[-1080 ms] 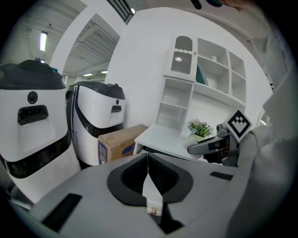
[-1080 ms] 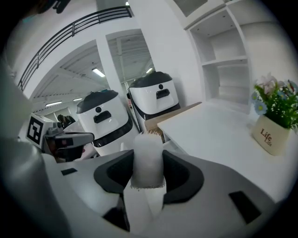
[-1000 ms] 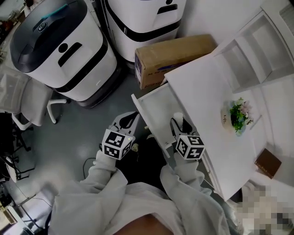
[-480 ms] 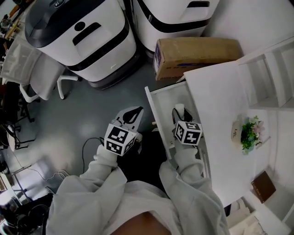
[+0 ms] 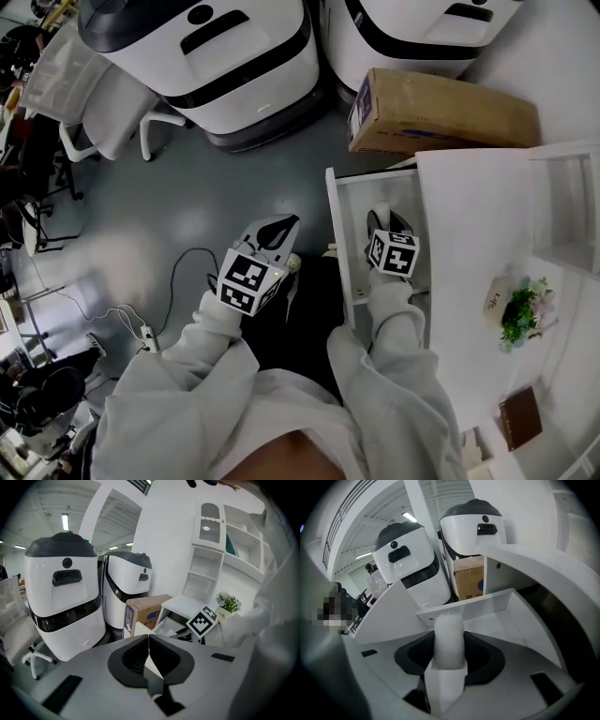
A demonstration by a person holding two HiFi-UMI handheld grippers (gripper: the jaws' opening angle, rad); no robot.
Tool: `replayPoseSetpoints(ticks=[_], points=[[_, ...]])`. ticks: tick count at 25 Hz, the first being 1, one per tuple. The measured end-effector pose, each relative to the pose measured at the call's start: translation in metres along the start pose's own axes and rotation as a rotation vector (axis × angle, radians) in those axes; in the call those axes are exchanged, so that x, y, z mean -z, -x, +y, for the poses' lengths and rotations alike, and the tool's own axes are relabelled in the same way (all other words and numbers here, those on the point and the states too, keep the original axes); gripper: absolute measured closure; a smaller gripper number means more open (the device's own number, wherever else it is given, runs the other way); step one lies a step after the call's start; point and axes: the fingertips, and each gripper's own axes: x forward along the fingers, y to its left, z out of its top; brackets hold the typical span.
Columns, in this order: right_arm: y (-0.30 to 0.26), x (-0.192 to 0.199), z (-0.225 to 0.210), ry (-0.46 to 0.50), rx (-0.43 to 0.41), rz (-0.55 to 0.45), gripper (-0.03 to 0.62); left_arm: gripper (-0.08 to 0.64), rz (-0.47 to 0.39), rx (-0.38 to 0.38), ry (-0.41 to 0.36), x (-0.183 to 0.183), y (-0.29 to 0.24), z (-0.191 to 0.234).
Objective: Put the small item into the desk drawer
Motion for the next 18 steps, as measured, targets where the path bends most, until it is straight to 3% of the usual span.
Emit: replayPoseSetpoints(ticks=[18], points=[[-0.078,0.011,-0.024,0.028,0.084,0.097,0.397,0.543,0.059,-0.036,0.039,0.019,-0.009,0.017]])
